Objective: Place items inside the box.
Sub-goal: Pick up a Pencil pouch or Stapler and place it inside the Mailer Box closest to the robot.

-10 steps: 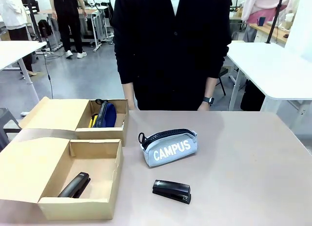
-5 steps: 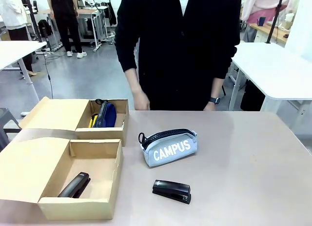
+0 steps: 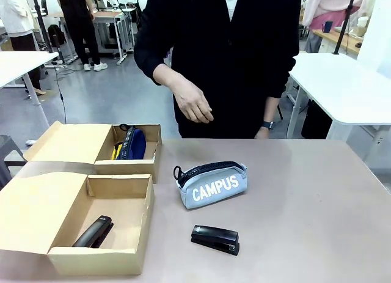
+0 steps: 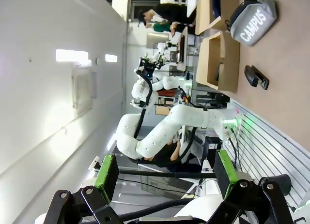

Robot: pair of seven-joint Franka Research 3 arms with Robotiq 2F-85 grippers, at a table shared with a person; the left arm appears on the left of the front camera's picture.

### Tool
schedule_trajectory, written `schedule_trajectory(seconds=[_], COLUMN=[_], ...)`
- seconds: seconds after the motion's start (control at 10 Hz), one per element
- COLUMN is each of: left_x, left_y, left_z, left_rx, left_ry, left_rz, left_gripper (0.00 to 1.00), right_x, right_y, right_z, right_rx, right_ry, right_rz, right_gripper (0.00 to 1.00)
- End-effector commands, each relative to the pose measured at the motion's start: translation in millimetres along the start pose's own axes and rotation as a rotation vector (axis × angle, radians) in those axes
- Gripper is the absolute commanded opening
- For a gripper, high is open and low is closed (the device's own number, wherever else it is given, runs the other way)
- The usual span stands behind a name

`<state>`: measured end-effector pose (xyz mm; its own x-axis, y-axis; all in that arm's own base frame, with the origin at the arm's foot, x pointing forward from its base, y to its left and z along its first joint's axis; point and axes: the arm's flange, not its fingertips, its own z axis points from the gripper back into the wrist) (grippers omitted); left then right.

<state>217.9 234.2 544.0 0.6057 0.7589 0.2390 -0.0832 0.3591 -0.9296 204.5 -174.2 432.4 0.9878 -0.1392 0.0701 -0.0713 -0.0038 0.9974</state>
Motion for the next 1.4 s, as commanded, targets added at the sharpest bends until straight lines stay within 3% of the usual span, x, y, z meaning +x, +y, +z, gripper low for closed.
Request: schedule_trajectory(seconds=[0.0,0.1,0.4,0.6,0.7,0.8,1.0,1.1,1.3], left_x=[-0.8,-0.8,-0.8,-0.8,-0.8,-0.8,-0.8,-0.8,-0.8], left_y=[-0.9,-0.9,-0.9,-0.9,-0.9,-0.9,-0.9,-0.9,-0.9], left_z=[-0.2,-0.2,-0.2,-0.2,-0.2,-0.2,-0.2,-0.2,-0.2], left_rx=[-0.019,-0.019,-0.019,-0.019,-0.019,-0.019,-0.019,-0.019,-0.019], left_ry=[-0.004,-0.004,-0.004,-0.004,-0.004,-0.004,-0.004,-0.004,-0.004], left_rz=[-0.014,-0.014,-0.014,-0.014,-0.014,-0.014,-0.014,-0.014,-0.014], left_gripper=[1.00,1.00,1.00,1.00,1.00,1.00,1.00,1.00,1.00], right_x=[0.0,3.7,108.3,132.6,124.6,110.4,61.1,44.0,47.3], right_y=[0.0,-2.7,-3.0,-15.2,-0.1,12.8,17.9,15.1,9.8], right_z=[0.0,-14.4,-141.6,-214.5,-184.5,-121.3,-53.8,-37.2,-42.9], right_rx=[0.000,-0.137,-0.630,-0.829,-0.633,-0.493,-0.474,-0.446,-0.444], right_ry=[0.000,0.172,0.499,0.698,0.636,0.490,0.335,0.303,0.241], right_rz=[0.000,0.035,0.156,0.304,0.323,0.381,0.527,0.582,0.549], right_gripper=[1.00,1.00,1.00,1.00,1.00,1.00,1.00,1.00,1.00])
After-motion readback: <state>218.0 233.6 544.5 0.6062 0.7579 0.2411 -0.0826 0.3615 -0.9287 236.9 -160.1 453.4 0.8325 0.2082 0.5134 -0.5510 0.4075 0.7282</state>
